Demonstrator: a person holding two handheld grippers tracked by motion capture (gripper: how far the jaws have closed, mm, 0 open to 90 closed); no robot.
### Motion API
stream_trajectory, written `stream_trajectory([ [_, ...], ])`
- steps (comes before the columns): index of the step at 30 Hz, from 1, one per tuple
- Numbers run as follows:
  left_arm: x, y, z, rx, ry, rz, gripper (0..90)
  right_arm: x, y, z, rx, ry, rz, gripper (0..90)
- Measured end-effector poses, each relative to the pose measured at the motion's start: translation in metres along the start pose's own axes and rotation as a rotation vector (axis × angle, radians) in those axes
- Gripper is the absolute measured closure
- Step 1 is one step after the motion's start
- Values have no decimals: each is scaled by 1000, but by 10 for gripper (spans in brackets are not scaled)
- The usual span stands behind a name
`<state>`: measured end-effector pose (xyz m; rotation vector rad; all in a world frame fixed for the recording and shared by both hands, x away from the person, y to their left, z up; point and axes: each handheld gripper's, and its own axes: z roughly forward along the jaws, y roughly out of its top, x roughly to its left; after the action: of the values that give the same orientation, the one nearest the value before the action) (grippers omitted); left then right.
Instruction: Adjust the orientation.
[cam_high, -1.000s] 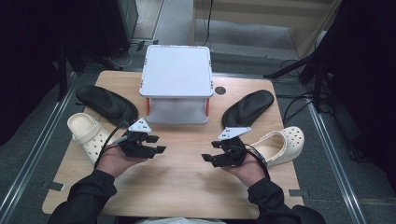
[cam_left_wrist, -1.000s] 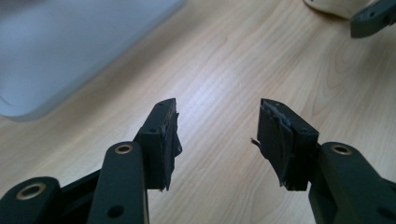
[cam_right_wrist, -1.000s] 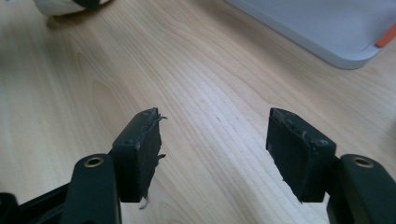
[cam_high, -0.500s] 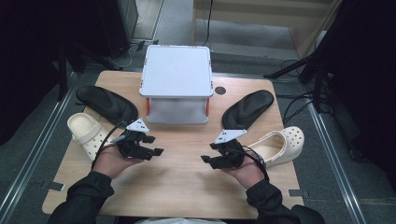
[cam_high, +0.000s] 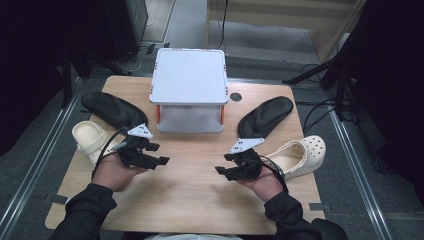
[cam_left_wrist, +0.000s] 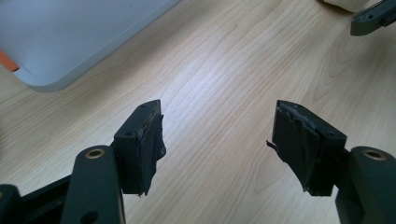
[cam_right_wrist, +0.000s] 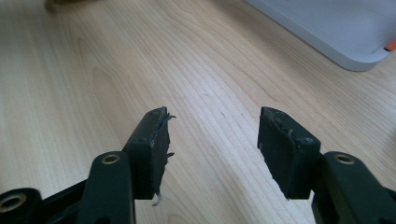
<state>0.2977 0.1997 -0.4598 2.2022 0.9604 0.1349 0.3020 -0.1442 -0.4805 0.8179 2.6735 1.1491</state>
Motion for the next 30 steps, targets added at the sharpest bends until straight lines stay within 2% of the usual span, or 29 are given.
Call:
stream_trajectory([
  [5, 3, -2, -8, 2, 13, -7, 342, 2, 1, 2, 6, 3, -31, 443],
  [6, 5, -4, -13, 2, 30, -10, 342, 2, 2, 2, 10, 4, -31, 443],
  [15, 13, -12, -36, -11, 90, -24, 362, 4, 6, 7, 20, 16, -46, 442],
  [16, 16, -14, -41, -15, 103, -36, 369, 5, 7, 8, 17, 22, -48, 445],
  [17, 16, -14, -41, -15, 103, -36, 370, 5, 7, 8, 17, 22, -48, 445],
  [21, 23, -19, -55, -14, 146, -46, 379, 6, 9, 11, 20, 32, -54, 445],
  [26, 30, -23, -65, -25, 174, -69, 392, 7, 11, 14, 25, 41, -64, 445],
  [27, 35, -26, -70, -19, 193, -80, 395, 7, 12, 15, 24, 42, -62, 448],
  [30, 42, -28, -76, -23, 210, -96, 399, 7, 12, 15, 14, 47, -54, 454],
])
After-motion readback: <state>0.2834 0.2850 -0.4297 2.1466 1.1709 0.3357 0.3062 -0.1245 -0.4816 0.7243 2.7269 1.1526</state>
